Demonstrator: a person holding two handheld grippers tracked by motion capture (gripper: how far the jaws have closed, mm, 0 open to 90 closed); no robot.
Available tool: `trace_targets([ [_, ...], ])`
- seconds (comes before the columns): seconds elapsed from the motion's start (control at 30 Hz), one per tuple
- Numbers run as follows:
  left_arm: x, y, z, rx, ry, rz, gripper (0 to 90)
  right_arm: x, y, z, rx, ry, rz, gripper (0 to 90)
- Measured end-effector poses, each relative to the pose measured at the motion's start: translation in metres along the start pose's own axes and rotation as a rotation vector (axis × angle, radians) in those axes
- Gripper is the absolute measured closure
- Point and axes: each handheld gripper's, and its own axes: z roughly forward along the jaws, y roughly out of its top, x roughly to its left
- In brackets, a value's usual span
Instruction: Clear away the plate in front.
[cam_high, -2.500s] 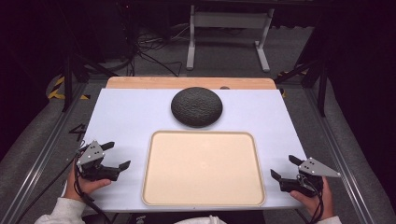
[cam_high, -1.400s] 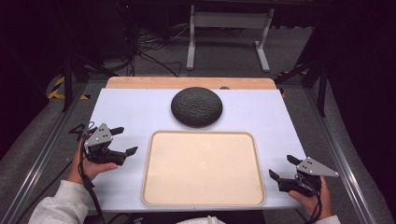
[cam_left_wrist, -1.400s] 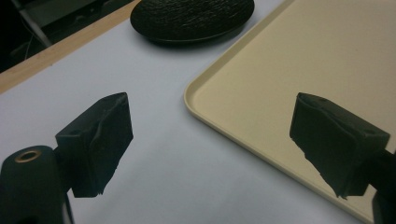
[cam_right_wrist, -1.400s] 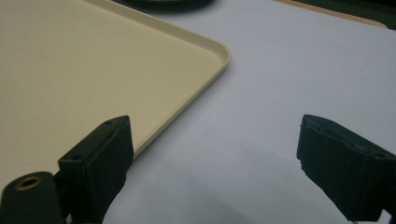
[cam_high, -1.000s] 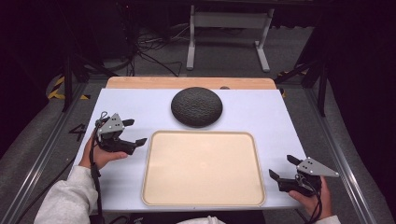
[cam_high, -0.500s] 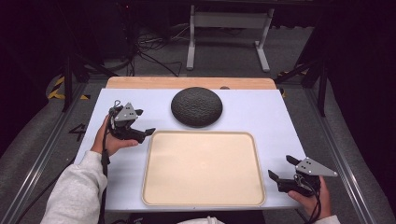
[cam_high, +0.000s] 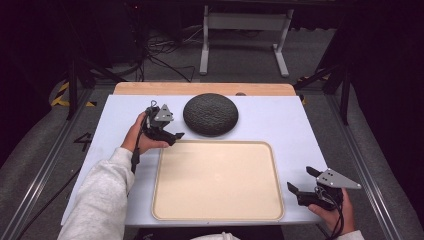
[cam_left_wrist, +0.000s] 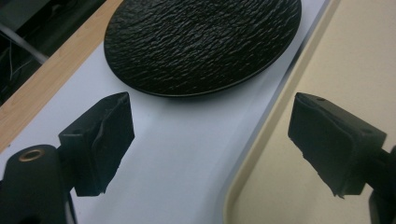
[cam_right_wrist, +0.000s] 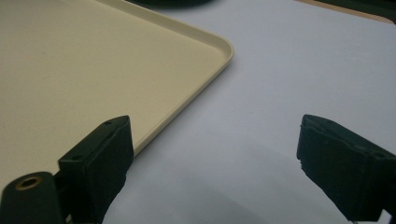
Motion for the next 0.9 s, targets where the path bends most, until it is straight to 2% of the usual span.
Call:
trace_targets([
  [0.07,-0.002,0.004,0.008,0.019,0.014,0.039,17.0,0.000,0.000,0.001,0.001,0.002,-0.002,11.5],
  [0.13,-0.002,0.006,0.015,0.026,0.015,0.061,17.5,0.001,0.000,0.001,0.003,0.005,-0.005,11.5],
  [0.17,-0.004,0.007,0.022,0.043,0.017,0.086,17.8,0.002,0.000,0.002,0.005,0.009,-0.009,11.5],
  [0.2,-0.004,0.007,0.022,0.043,0.017,0.086,18.0,0.002,0.000,0.002,0.005,0.009,-0.009,11.5],
  [0.27,-0.007,0.006,0.031,0.079,0.043,0.124,18.1,0.001,0.000,0.002,0.006,0.007,-0.007,11.5],
  [0.37,-0.009,0.007,0.035,0.073,0.069,0.143,18.6,0.000,0.000,0.002,0.004,0.006,-0.002,11.5],
  [0.43,-0.012,0.009,0.038,0.081,0.093,0.178,19.4,0.001,0.000,0.002,0.006,0.006,-0.003,11.5],
  [0.47,-0.012,0.009,0.038,0.081,0.093,0.178,19.3,0.001,0.000,0.002,0.008,0.008,-0.005,11.5],
  [0.57,-0.017,0.011,0.045,0.110,0.125,0.246,20.1,0.002,0.000,0.003,0.010,0.009,-0.006,11.5],
  [0.63,-0.020,0.012,0.049,0.119,0.160,0.270,21.1,0.002,0.000,0.003,0.008,0.009,-0.006,11.5],
  [0.7,-0.021,0.013,0.050,0.111,0.164,0.277,22.7,0.002,0.000,0.003,0.007,0.008,-0.007,11.5],
  [0.8,-0.025,0.013,0.059,0.109,0.187,0.316,23.4,0.001,0.000,0.002,0.006,0.006,-0.009,11.5],
  [0.9,-0.030,0.014,0.067,0.114,0.228,0.354,26.2,0.002,-0.001,0.003,0.011,0.005,-0.010,11.5],
])
